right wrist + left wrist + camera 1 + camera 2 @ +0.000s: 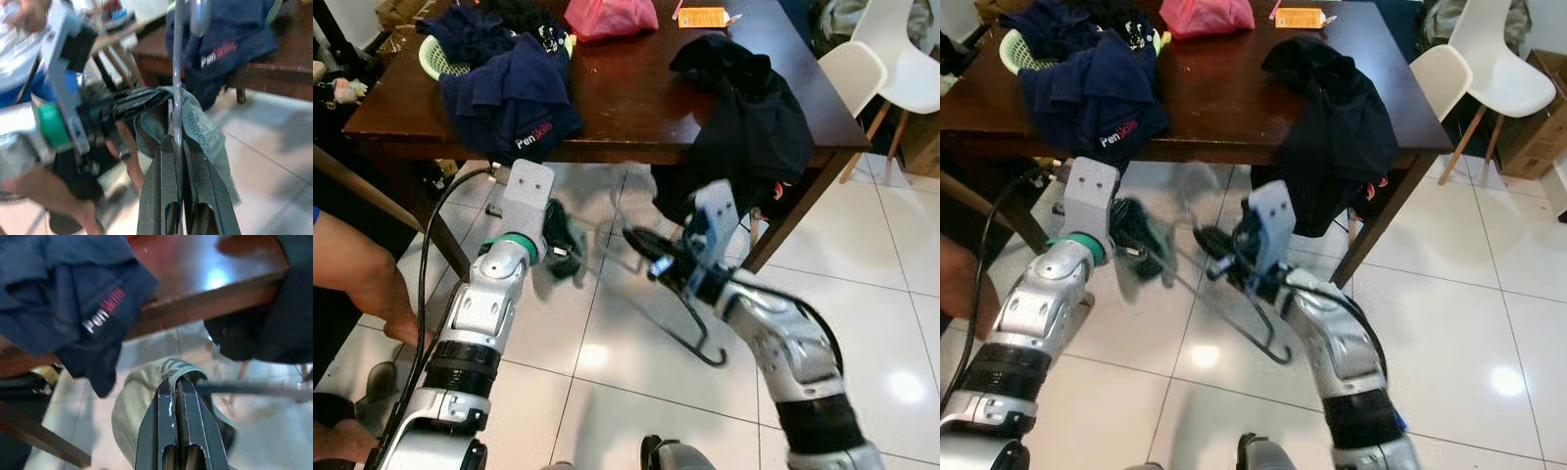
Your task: Hang hanger
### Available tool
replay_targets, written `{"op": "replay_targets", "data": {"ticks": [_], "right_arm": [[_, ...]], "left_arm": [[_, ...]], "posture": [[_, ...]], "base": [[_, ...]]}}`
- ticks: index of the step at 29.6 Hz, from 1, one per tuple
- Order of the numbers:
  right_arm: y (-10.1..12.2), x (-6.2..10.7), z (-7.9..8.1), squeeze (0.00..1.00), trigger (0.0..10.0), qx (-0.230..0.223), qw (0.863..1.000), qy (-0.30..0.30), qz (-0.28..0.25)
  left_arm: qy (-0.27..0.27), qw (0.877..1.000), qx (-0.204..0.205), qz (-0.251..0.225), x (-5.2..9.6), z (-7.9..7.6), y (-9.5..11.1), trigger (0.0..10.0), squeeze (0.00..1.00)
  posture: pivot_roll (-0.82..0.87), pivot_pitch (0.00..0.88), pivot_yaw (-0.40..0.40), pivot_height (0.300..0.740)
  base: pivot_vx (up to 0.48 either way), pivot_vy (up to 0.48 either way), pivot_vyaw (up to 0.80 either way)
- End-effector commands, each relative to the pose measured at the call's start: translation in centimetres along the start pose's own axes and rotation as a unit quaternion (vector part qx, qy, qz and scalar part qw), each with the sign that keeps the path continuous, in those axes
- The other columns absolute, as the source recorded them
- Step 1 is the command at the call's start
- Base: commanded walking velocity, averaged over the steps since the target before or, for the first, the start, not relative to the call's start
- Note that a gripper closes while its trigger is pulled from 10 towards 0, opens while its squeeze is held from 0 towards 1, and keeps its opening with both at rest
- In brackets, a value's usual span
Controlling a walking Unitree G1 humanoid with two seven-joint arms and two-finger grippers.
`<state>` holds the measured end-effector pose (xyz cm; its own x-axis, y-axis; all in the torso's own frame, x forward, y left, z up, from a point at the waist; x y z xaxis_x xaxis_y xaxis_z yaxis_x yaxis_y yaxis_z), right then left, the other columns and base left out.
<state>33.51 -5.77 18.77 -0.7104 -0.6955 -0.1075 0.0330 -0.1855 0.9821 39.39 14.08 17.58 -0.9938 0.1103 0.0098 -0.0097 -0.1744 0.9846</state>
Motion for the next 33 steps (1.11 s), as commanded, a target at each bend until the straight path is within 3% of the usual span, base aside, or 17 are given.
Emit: {"op": "replay_targets", "data": {"ticks": [1,5,7,9,12,18,20,22,25,28,31,32,33], "right_arm": [[-0.2,0.3,-1.1,0.0,10.0,-0.05,0.998,-0.032,0.002],[-0.6,0.3,-1.1,0.0,10.0,-0.062,0.997,-0.03,0.02],[-1.2,0.3,-0.9,0.0,10.0,-0.05,0.998,-0.025,0.04],[-2.6,0.1,-1.4,0.0,10.0,-0.018,0.995,-0.057,0.074],[-3.1,-0.3,-1.9,0.0,10.0,0.0,0.992,-0.089,0.085],[-1.4,-1.0,-4.3,0.0,10.0,0.006,0.982,-0.184,0.048],[0.3,-0.6,-5.8,0.0,10.0,0.005,0.974,-0.228,0.01],[0.3,-0.6,-5.8,0.0,10.0,0.005,0.974,-0.228,0.01],[3.2,-0.3,-5.9,0.0,10.0,-0.01,0.972,-0.227,-0.061],[4.1,-0.4,-5.2,0.0,10.0,-0.012,0.974,-0.21,-0.083],[4.1,-0.5,-5.0,0.0,10.0,-0.011,0.976,-0.203,-0.084],[3.8,-0.6,-4.6,0.0,10.0,0.017,0.979,-0.19,-0.067],[3.8,-0.6,-4.6,0.0,10.0,0.017,0.979,-0.19,-0.067]], "left_arm": [[-0.002,1.0,-0.021,-0.003,0.1,-0.2,-0.2,10.0,0.0],[-0.009,0.999,-0.044,-0.013,0.1,-0.3,-0.1,10.0,0.0],[-0.013,0.999,-0.048,-0.017,0.2,-0.4,0.0,10.0,0.0],[-0.034,0.998,-0.051,-0.028,0.4,-1.2,0.3,10.0,0.0],[-0.053,0.996,-0.059,-0.034,0.9,-2.0,0.4,10.0,0.0],[-0.059,0.995,-0.069,-0.031,1.4,-2.7,-0.3,10.0,0.0],[-0.055,0.996,-0.06,-0.022,1.4,-2.5,-0.7,10.0,0.0],[-0.055,0.996,-0.06,-0.022,1.4,-2.5,-0.7,10.0,0.0],[-0.051,0.997,-0.06,-0.014,1.5,-2.4,-1.3,10.0,0.0],[-0.046,0.997,-0.063,-0.012,1.4,-2.3,-1.4,10.0,0.0],[-0.043,0.997,-0.064,-0.012,1.4,-2.3,-1.4,10.0,0.0],[-0.038,0.997,-0.063,-0.013,1.3,-2.1,-1.3,10.0,0.0],[-0.038,0.997,-0.063,-0.013,1.3,-2.1,-1.3,10.0,0.0]], "posture": [[0.0,0.088,0.042,0.74],[-0.01,0.089,0.042,0.74],[-0.01,0.095,0.04,0.74],[-0.01,0.093,0.038,0.74],[-0.01,0.093,0.037,0.74],[-0.01,0.094,0.03,0.74],[-0.01,0.092,0.029,0.74],[-0.01,0.092,0.029,0.74],[-0.01,0.089,0.033,0.74],[-0.02,0.085,0.033,0.74],[-0.02,0.085,0.033,0.74],[-0.02,0.085,0.033,0.74],[-0.02,0.085,0.033,0.74]], "base": [[0.0,0.0,0.0],[0.0,0.0,0.0],[0.0,0.0,0.0],[0.0,0.0,0.0],[0.0,0.0,0.0],[0.0,0.0,0.0],[0.0,0.0,0.0],[0.0,0.0,0.0],[0.0,0.0,0.0],[0.0,0.0,0.0],[0.0,0.0,0.0],[0.0,0.0,0.0],[0.0,0.0,0.0]]}}
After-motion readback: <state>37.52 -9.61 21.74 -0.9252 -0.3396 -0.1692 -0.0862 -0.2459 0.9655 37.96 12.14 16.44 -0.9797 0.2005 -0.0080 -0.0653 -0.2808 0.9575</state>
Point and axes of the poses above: a point about 5 cm out from each wrist's last joint towards the gripper, its own x axis pointing back from the gripper into the wrist, its own y axis along the axis of the wrist's last joint, z = x × y, the point moved 4 cm from there along -x, pointing out of the wrist towards the gripper, and after that the axes turned 4 degrees about x, right-handed, at the moved point
